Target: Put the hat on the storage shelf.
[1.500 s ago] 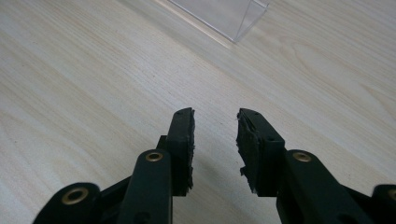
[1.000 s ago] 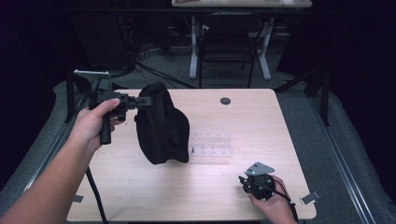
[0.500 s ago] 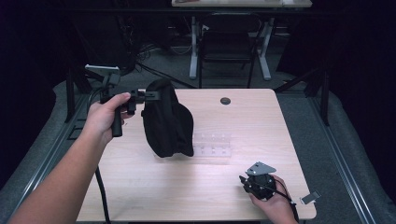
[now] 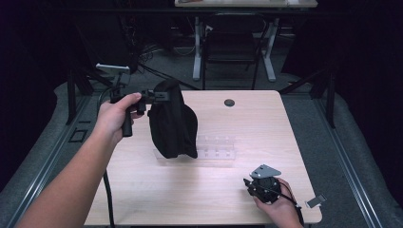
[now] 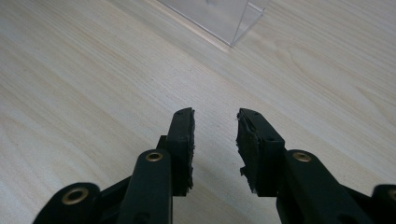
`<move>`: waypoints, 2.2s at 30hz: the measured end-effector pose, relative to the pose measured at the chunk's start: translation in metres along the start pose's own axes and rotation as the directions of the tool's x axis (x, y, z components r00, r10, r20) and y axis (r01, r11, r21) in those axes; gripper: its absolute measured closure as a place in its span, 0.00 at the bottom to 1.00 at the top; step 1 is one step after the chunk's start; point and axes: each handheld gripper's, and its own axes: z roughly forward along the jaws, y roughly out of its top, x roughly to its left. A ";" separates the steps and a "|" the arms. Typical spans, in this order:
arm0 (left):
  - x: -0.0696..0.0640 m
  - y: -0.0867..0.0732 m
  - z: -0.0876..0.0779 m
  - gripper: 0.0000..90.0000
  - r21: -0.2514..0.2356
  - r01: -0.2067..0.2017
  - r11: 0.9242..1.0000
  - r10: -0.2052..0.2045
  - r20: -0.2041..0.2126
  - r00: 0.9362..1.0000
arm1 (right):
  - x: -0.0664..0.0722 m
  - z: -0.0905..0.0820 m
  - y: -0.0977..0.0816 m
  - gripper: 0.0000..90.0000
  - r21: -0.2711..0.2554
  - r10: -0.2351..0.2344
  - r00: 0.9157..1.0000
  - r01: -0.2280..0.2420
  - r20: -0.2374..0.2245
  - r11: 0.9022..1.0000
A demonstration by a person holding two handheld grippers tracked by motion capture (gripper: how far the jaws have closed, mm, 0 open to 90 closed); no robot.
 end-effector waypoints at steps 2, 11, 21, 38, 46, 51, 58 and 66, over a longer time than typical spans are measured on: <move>-0.002 0.001 0.003 0.95 0.003 -0.006 1.000 0.006 -0.004 1.000 | 0.000 0.000 0.000 0.74 -0.003 0.000 1.000 0.000 0.000 1.000; -0.004 0.001 0.014 0.95 0.011 -0.014 1.000 0.014 -0.002 1.000 | 0.003 -0.001 0.004 0.74 -0.020 -0.001 1.000 0.001 -0.016 1.000; -0.006 -0.001 0.018 0.94 0.012 -0.023 1.000 0.024 -0.004 1.000 | 0.001 -0.009 0.022 0.75 -0.056 0.018 0.998 -0.022 -0.060 0.998; -0.008 -0.002 0.021 0.94 0.019 -0.031 0.999 0.031 0.002 1.000 | 0.015 -0.014 0.072 0.76 -0.134 -0.021 0.988 0.000 -0.152 0.991; -0.008 -0.003 0.021 0.94 0.018 -0.031 0.999 0.031 0.004 1.000 | 0.028 -0.007 0.091 0.78 -0.144 -0.060 0.982 0.034 -0.179 0.989; -0.008 -0.002 0.022 0.94 0.017 -0.032 0.999 0.032 0.003 0.999 | 0.037 -0.002 0.103 0.80 -0.146 -0.081 0.975 0.051 -0.205 0.988; -0.009 -0.003 0.023 0.94 0.023 -0.035 0.999 0.035 0.003 0.999 | 0.051 0.003 0.119 0.81 -0.162 -0.111 0.967 0.074 -0.231 0.984; -0.010 -0.003 0.025 0.94 0.023 -0.036 0.999 0.036 0.002 0.999 | 0.067 0.002 0.135 0.82 -0.184 -0.150 0.955 0.105 -0.254 0.977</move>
